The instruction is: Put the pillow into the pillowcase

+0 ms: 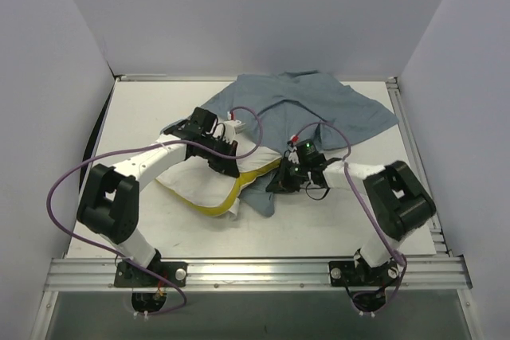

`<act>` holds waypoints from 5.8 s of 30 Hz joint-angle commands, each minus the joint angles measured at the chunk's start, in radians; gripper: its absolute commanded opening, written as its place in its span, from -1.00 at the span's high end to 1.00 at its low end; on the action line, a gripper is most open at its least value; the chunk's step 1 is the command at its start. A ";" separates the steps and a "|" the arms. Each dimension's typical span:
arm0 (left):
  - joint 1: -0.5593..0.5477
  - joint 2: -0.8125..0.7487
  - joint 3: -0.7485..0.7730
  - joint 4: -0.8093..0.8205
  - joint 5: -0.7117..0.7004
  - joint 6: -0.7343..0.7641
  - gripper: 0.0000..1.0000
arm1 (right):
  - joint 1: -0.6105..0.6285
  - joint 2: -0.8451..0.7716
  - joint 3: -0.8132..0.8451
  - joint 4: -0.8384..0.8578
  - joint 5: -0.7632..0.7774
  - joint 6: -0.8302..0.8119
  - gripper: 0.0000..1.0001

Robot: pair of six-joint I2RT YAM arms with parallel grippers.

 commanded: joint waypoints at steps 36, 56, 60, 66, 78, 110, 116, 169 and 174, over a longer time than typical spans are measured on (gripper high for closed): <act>-0.027 -0.215 -0.116 0.227 0.012 0.012 -0.17 | -0.136 -0.126 0.687 -0.889 0.166 -0.823 -0.01; 0.382 -0.189 -0.188 0.014 -0.140 -0.154 -0.50 | 0.154 0.486 1.189 -0.937 0.633 -1.086 0.27; 0.382 -0.145 -0.182 0.062 -0.135 -0.149 -0.43 | 0.157 0.500 1.222 -0.943 0.658 -1.093 0.86; 0.379 -0.079 -0.151 0.152 -0.092 -0.155 -0.14 | 0.182 0.346 1.199 -1.007 0.352 -1.067 1.00; 0.369 -0.052 -0.143 0.411 0.133 -0.335 0.99 | 0.240 0.250 1.118 -1.030 -0.272 -0.845 1.00; 0.147 0.521 0.618 -0.149 0.147 0.595 -0.95 | -0.245 0.694 1.602 -1.196 -0.043 -0.834 -0.68; 0.132 0.524 0.604 -0.213 0.139 0.676 -0.31 | -0.185 0.746 1.509 -1.112 -0.069 -0.869 -0.77; -0.206 -0.062 -0.021 0.469 -0.045 0.776 1.00 | 0.096 0.502 1.498 -0.425 -0.377 -0.009 1.00; -0.168 -0.055 -0.089 0.526 -0.112 0.779 1.00 | 0.102 0.430 1.408 -0.368 -0.376 0.086 1.00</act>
